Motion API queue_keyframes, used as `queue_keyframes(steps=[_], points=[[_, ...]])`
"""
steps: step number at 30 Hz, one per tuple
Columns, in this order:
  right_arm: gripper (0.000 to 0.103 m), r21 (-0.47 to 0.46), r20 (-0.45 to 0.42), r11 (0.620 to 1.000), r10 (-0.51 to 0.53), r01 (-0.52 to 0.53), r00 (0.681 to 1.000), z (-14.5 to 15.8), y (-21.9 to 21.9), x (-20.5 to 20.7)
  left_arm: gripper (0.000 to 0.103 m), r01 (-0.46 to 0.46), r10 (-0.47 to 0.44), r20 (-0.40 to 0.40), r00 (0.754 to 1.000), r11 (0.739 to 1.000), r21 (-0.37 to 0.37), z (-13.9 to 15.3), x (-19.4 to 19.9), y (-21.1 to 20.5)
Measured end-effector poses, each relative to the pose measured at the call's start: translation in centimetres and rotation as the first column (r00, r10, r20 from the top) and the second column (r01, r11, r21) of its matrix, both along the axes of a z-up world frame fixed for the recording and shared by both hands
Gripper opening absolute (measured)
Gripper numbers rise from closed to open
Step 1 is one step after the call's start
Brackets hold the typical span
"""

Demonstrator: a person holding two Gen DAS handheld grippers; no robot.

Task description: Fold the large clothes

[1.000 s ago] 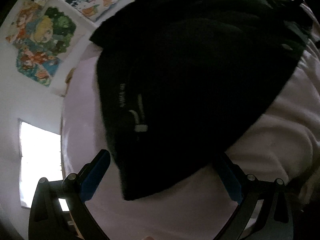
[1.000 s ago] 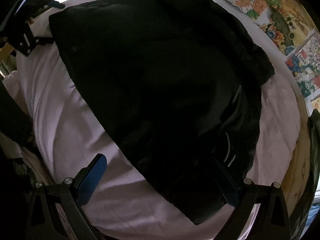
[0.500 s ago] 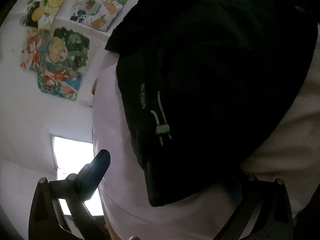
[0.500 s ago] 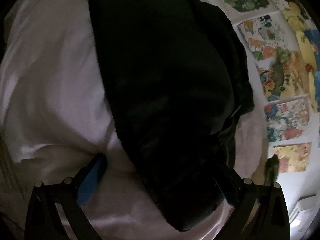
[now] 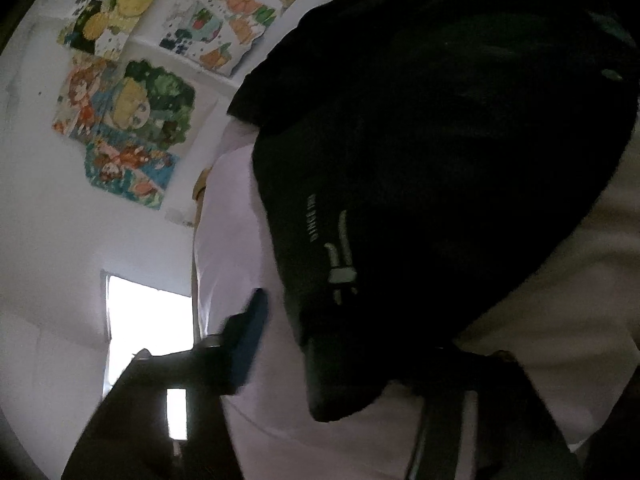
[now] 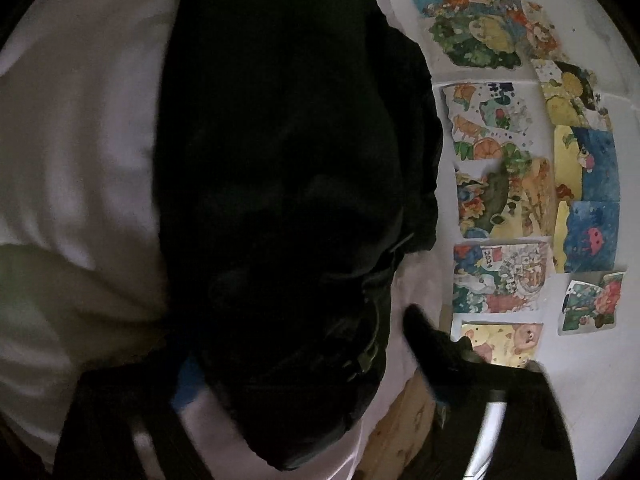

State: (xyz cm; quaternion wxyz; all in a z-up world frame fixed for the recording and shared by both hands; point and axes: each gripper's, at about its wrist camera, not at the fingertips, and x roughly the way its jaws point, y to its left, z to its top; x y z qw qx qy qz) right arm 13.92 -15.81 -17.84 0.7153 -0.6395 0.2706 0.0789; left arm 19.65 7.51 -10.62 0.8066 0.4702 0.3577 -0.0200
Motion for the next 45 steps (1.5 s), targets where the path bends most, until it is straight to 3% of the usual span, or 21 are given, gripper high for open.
queue_keyframes(steps=[2,3,5,8,12,18,24,32,36,38,42,45], points=[[0.052,-0.002,0.001,1.000,0.017,-0.017,1.000,0.2,-0.1,0.0,0.025,0.024,-0.024,-0.001,1.000,1.000,0.002,0.2,-0.3,-0.5],[0.048,-0.011,0.009,0.999,0.041,-0.041,0.999,0.3,-0.1,-0.1,0.024,0.028,-0.028,0.015,0.999,0.999,0.015,0.3,-0.4,-0.8],[0.029,-0.020,0.037,0.997,0.082,-0.081,0.996,0.9,-0.1,-0.6,0.018,0.030,-0.031,0.044,0.999,0.999,0.026,0.9,-0.5,-1.2],[0.016,0.028,0.039,0.996,0.081,-0.082,0.996,2.1,-0.2,-1.0,0.014,0.018,-0.017,0.090,0.996,1.000,-0.005,2.2,-0.6,-1.4],[0.012,0.124,0.069,0.991,0.051,-0.059,0.996,5.0,-0.6,-0.6,0.012,0.027,-0.016,0.202,0.979,0.998,-0.050,4.7,-1.2,-1.9],[0.009,0.312,0.162,0.950,-0.046,-0.007,0.986,11.6,-1.9,0.2,0.010,0.063,0.008,0.383,0.924,0.983,-0.172,10.0,-2.5,-2.1],[0.008,0.439,0.235,0.898,-0.118,0.002,0.965,17.8,-3.0,-1.1,0.008,0.138,0.025,0.496,0.868,0.947,-0.291,14.9,-4.9,-1.9],[0.008,0.603,0.270,0.797,-0.178,-0.022,0.946,24.2,-4.5,-5.1,0.008,0.262,0.032,0.593,0.805,0.877,-0.403,19.9,-8.7,-1.5],[0.008,0.625,0.205,0.780,-0.188,0.019,0.960,24.1,-4.7,-4.0,0.008,0.242,0.036,0.550,0.834,0.872,-0.425,19.9,-7.5,-1.7],[0.008,0.617,0.167,0.785,-0.190,0.048,0.967,23.1,-4.5,-3.1,0.008,0.218,0.027,0.520,0.853,0.889,-0.403,18.9,-6.6,-2.2],[0.008,0.569,0.143,0.820,-0.175,0.064,0.974,21.7,-3.6,-1.4,0.008,0.145,0.046,0.473,0.880,0.922,-0.358,17.1,-4.7,-2.9],[0.008,0.523,0.163,0.850,-0.164,0.056,0.973,22.2,-2.9,0.3,0.007,0.088,0.096,0.457,0.884,0.926,-0.366,16.7,-2.5,-3.2]])
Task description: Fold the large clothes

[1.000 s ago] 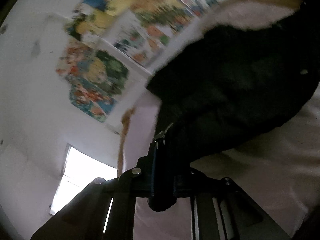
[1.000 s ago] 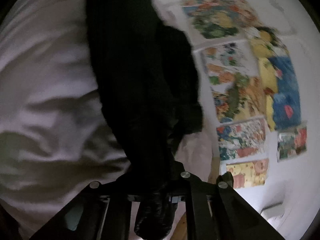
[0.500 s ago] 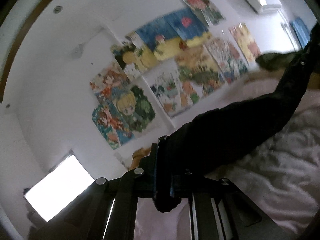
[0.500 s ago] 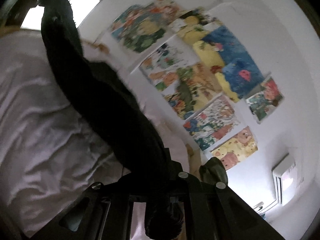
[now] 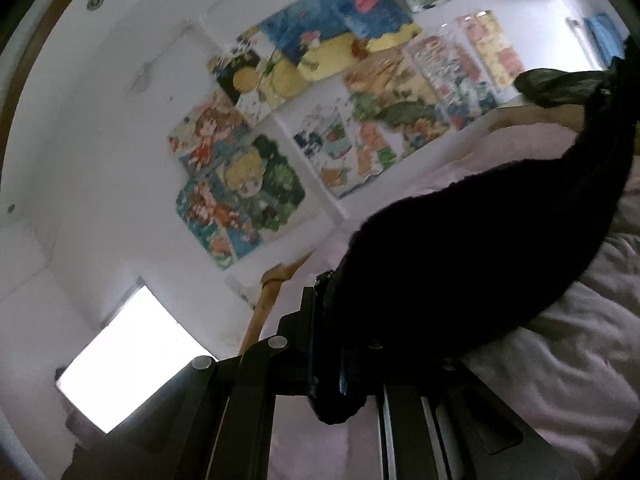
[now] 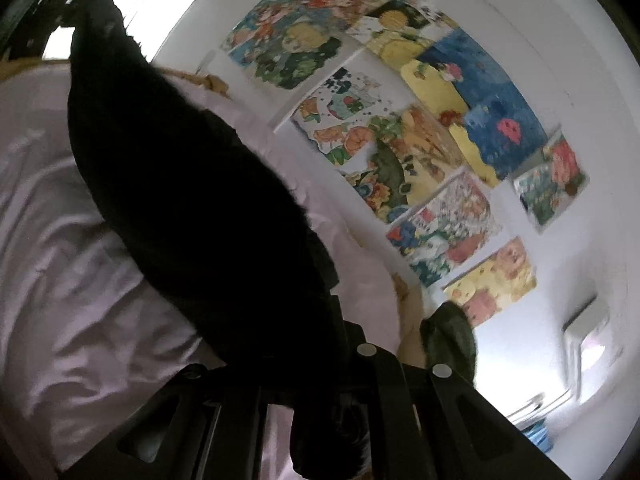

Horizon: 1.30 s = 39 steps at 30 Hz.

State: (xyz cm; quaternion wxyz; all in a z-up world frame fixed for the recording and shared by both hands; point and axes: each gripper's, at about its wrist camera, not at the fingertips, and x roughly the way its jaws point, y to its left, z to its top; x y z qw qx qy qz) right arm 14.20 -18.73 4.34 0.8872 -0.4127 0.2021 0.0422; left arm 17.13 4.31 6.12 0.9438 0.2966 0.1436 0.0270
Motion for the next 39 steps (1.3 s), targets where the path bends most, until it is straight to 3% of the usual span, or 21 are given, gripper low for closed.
queue_keyframes(steps=[3,13,17,20,23,28,34,39], points=[[0.009,0.019,-0.014,1.000,-0.024,0.024,1.000,1.3,0.0,2.8,0.007,-0.034,0.034,-0.003,0.999,0.999,-0.021,0.8,2.8,-0.7],[0.009,0.101,-0.102,0.986,-0.124,0.135,0.987,3.7,-3.3,16.8,0.007,-0.118,0.112,0.071,0.991,0.989,0.087,1.1,15.4,-3.4],[0.009,0.171,-0.133,0.970,-0.152,0.173,0.979,3.4,-4.6,23.4,0.007,-0.149,0.145,0.095,0.985,0.988,0.037,0.3,21.0,-3.7],[0.009,0.175,-0.104,0.971,-0.148,0.165,0.983,1.9,-4.5,26.5,0.007,-0.170,0.168,0.113,0.979,0.985,0.006,-1.0,24.2,-3.5],[0.009,0.176,-0.079,0.974,-0.128,0.141,0.989,-0.2,-4.4,28.6,0.007,-0.185,0.185,0.102,0.977,0.983,-0.014,-2.7,26.8,-3.0],[0.009,0.188,-0.125,0.972,-0.118,0.140,0.985,-2.7,-4.5,31.5,0.007,-0.196,0.197,0.040,0.980,0.980,-0.036,-4.5,29.8,-2.2],[0.010,0.233,-0.189,0.959,-0.118,0.161,0.975,-4.5,-5.0,34.3,0.007,-0.213,0.210,-0.044,0.977,0.974,-0.082,-6.3,32.7,-1.6],[0.010,0.224,-0.192,0.963,-0.108,0.151,0.975,-5.9,-4.5,34.9,0.007,-0.226,0.219,-0.091,0.971,0.972,-0.071,-8.1,34.3,-1.4]])
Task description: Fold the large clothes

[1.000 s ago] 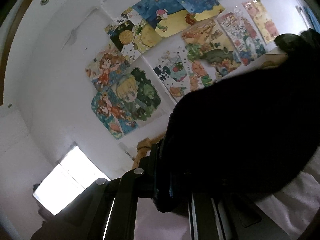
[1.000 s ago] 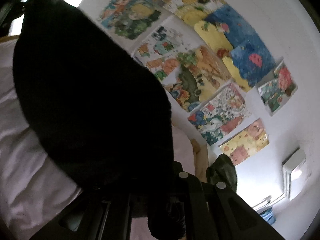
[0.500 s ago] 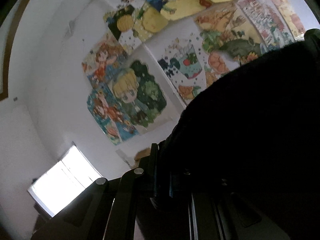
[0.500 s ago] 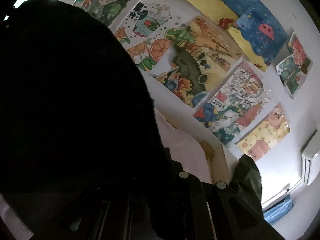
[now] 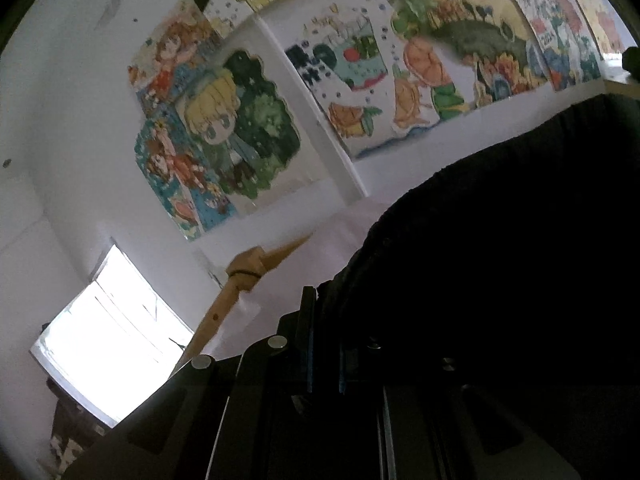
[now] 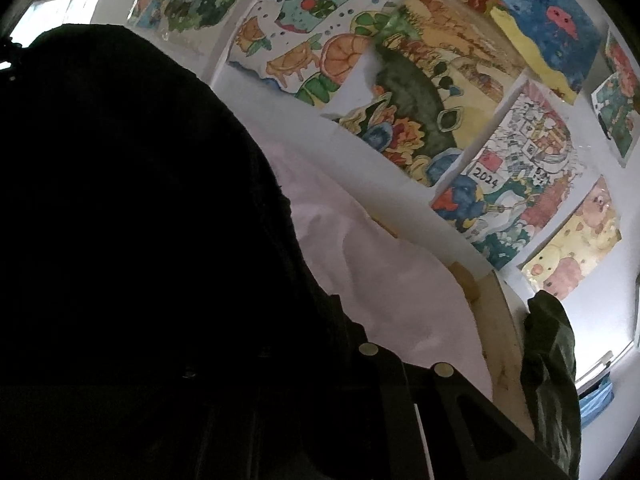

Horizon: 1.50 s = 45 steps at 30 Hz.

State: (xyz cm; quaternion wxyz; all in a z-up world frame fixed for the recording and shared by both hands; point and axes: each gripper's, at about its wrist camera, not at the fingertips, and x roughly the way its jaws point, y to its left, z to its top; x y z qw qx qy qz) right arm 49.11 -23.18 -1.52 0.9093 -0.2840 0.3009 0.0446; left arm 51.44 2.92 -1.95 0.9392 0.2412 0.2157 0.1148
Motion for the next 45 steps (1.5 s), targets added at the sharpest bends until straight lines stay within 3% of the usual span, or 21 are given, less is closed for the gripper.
queue_keyframes(steps=[6,12,14,16,18,19,20,21,23,25,30,32,38,43,45], points=[[0.011,-0.005,-0.009,1.000,0.017,-0.017,1.000,-1.1,0.1,1.1,0.007,-0.002,0.001,-0.065,0.998,1.000,-0.015,-1.0,1.8,0.3],[0.020,-0.014,-0.018,1.000,0.020,-0.020,1.000,-2.4,0.2,1.7,0.008,-0.008,0.000,-0.105,0.994,0.997,-0.077,-1.7,2.4,0.9],[0.032,-0.008,-0.001,1.000,-0.007,0.007,1.000,-2.8,0.0,1.7,0.009,-0.013,0.000,-0.111,0.994,0.993,-0.115,-1.4,2.3,1.1],[0.036,0.008,0.004,1.000,-0.019,0.019,1.000,-2.9,-0.3,1.7,0.010,-0.019,0.002,-0.116,0.993,0.989,-0.146,-1.0,2.2,1.2],[0.047,0.020,0.017,0.999,-0.042,0.041,0.999,-2.7,-0.7,1.7,0.012,-0.028,0.009,-0.118,0.993,0.986,-0.164,-0.8,2.0,1.2],[0.059,0.026,0.032,0.998,-0.063,0.063,0.997,-2.6,-1.1,1.7,0.015,-0.032,0.009,-0.121,0.993,0.982,-0.184,-0.6,1.9,1.3],[0.068,0.050,0.037,0.995,-0.089,0.087,0.995,-2.4,-1.7,1.9,0.025,-0.033,0.009,-0.120,0.993,0.979,-0.201,-0.4,1.8,1.4],[0.072,0.069,0.032,0.992,-0.106,0.104,0.994,-2.3,-2.1,2.0,0.034,-0.038,0.014,-0.115,0.993,0.976,-0.214,-0.2,1.7,1.5],[0.077,0.125,-0.003,0.982,-0.142,0.141,0.990,-2.3,-3.4,2.4,0.071,-0.075,0.054,-0.089,0.995,0.967,-0.245,0.5,1.3,2.0],[0.077,0.165,-0.021,0.972,-0.166,0.167,0.986,-2.2,-4.2,2.3,0.082,-0.084,0.067,-0.066,0.996,0.951,-0.298,1.1,0.8,2.7],[0.084,0.256,0.028,0.952,-0.181,0.168,0.983,-0.5,-5.0,0.4,0.083,-0.070,0.054,-0.052,0.997,0.926,-0.370,2.6,-0.7,3.1],[0.094,0.316,0.065,0.940,-0.158,0.130,0.985,0.7,-5.0,-1.3,0.083,-0.012,0.007,-0.013,1.000,0.916,-0.400,3.2,-2.3,2.7],[0.101,0.436,0.117,0.898,0.011,-0.061,0.993,3.1,-3.7,-5.3,0.096,0.226,-0.211,0.085,0.974,0.874,-0.429,3.6,-7.1,-0.3],[0.101,0.466,0.072,0.867,0.164,-0.179,0.984,2.0,-0.7,-6.3,0.096,0.371,-0.388,0.037,0.921,0.843,-0.390,2.0,-8.6,-4.3],[0.101,0.468,0.043,0.865,0.182,-0.181,0.982,1.1,0.2,-5.6,0.097,0.380,-0.407,0.002,0.913,0.850,-0.364,1.1,-8.1,-5.8]])
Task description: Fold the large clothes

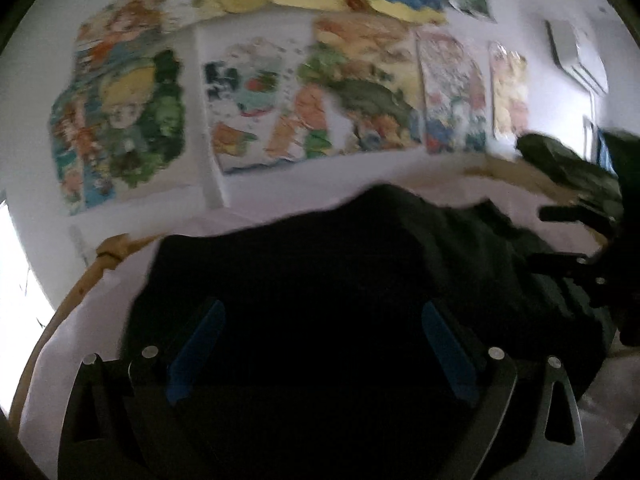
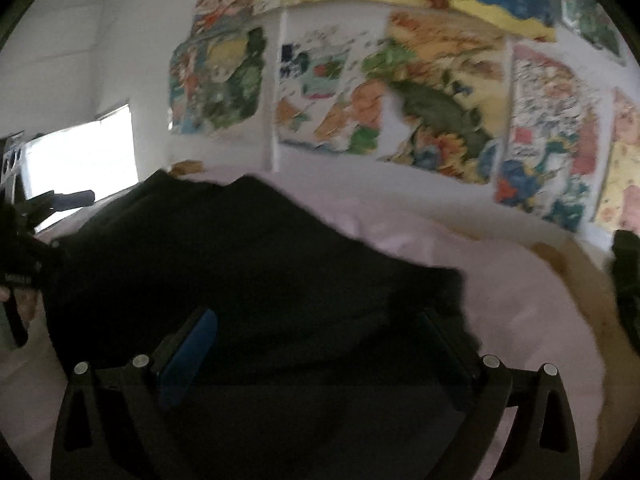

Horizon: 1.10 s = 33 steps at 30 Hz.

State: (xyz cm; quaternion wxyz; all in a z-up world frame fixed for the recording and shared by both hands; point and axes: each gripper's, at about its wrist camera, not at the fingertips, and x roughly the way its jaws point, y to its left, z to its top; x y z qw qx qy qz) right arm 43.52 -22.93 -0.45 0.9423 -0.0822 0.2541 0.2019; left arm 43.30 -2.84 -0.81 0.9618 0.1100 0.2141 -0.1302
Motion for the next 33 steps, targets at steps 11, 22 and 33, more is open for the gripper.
queue_keyframes(steps=[11,22,33], points=[[0.100,-0.021,-0.027,0.999,-0.032,0.031,0.999,-1.8,1.3,5.9,0.097,-0.048,0.048,-0.024,0.999,0.999,0.024,-1.4,5.8,0.0],[0.100,0.019,-0.093,0.998,-0.053,0.055,0.994,-3.1,-0.3,11.7,0.097,-0.141,0.124,-0.187,0.975,0.987,-0.079,-1.2,11.8,4.4],[0.101,0.080,-0.292,0.996,-0.005,0.030,0.956,-7.2,-1.1,19.0,0.101,-0.217,0.124,-0.401,0.908,0.957,-0.195,-4.1,17.7,8.4]])
